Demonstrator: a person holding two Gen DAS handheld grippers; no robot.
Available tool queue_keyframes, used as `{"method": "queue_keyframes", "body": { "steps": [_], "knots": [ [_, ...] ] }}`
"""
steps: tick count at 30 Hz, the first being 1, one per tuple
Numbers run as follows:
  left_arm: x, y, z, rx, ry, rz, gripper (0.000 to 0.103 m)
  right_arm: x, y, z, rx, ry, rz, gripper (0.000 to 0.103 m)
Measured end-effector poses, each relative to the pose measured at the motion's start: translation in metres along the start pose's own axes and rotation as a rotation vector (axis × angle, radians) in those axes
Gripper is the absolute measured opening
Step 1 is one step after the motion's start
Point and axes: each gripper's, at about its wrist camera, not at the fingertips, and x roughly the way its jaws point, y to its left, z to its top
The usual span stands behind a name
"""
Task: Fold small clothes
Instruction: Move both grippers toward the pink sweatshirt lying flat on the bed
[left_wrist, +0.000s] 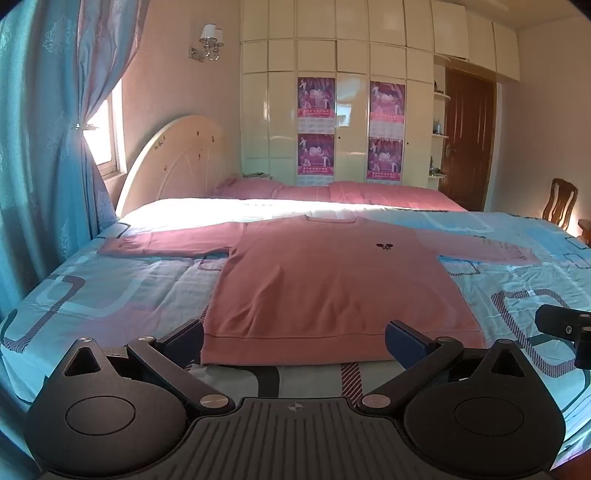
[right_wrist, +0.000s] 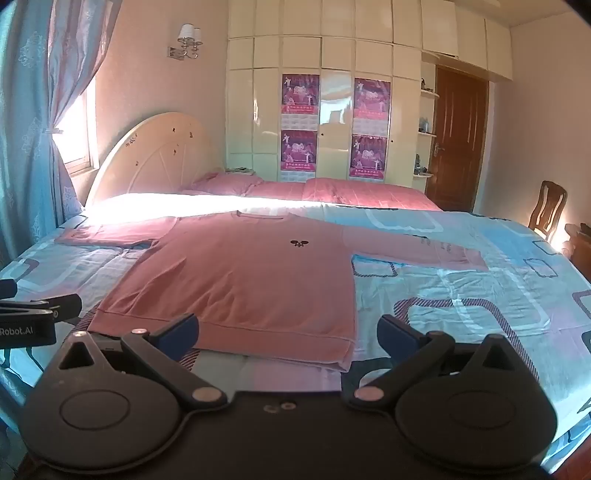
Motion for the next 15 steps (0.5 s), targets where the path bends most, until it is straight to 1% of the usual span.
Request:
{"method": "queue_keyframes", "body": {
  "steps": [15],
  "knots": [
    [0.0023, 0.0017, 0.0020, -0.003, 0.002, -0.001, 0.103, 0.0019, 0.0019, 0.0010, -0.010, -0.010, -0.002, 0.102]
  ]
}}
